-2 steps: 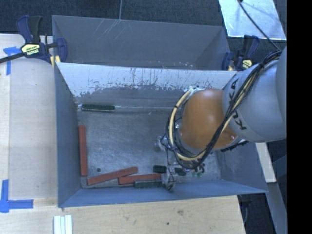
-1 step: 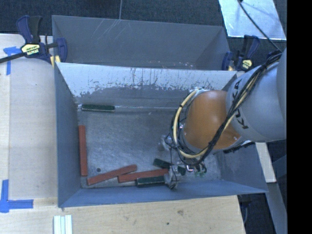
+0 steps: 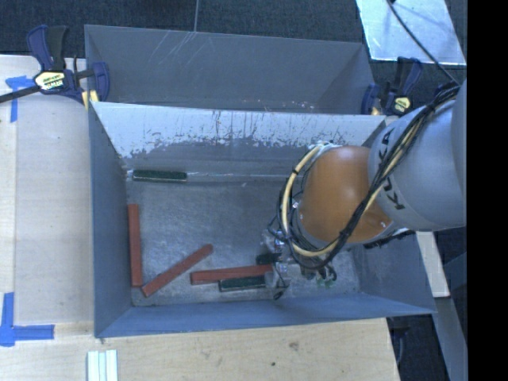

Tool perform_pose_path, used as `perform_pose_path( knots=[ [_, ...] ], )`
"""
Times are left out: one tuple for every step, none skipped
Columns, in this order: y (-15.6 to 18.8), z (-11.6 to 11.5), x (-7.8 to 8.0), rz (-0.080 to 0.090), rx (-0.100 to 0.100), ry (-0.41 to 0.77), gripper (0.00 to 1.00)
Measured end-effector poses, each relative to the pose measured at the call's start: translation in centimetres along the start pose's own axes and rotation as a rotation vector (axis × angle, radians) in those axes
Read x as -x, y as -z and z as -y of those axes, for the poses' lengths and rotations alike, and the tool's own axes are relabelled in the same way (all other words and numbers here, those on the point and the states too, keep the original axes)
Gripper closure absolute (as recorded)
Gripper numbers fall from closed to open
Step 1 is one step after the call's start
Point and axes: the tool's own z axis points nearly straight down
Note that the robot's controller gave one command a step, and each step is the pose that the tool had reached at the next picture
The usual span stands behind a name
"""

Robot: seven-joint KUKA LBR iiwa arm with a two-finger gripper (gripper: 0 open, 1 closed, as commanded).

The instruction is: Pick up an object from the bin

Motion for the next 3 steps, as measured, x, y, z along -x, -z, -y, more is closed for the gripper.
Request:
perform_pose_path(
  knots=[
    [0.1,9.1,0.9,0.011,-0.001,0.01,1.0],
    [2.1,12.4,9.8,0.013,-0.004,0.018,1.0],
    [1.9,12.3,9.4,0.005,-0.002,0.017,0.0]
  ],
)
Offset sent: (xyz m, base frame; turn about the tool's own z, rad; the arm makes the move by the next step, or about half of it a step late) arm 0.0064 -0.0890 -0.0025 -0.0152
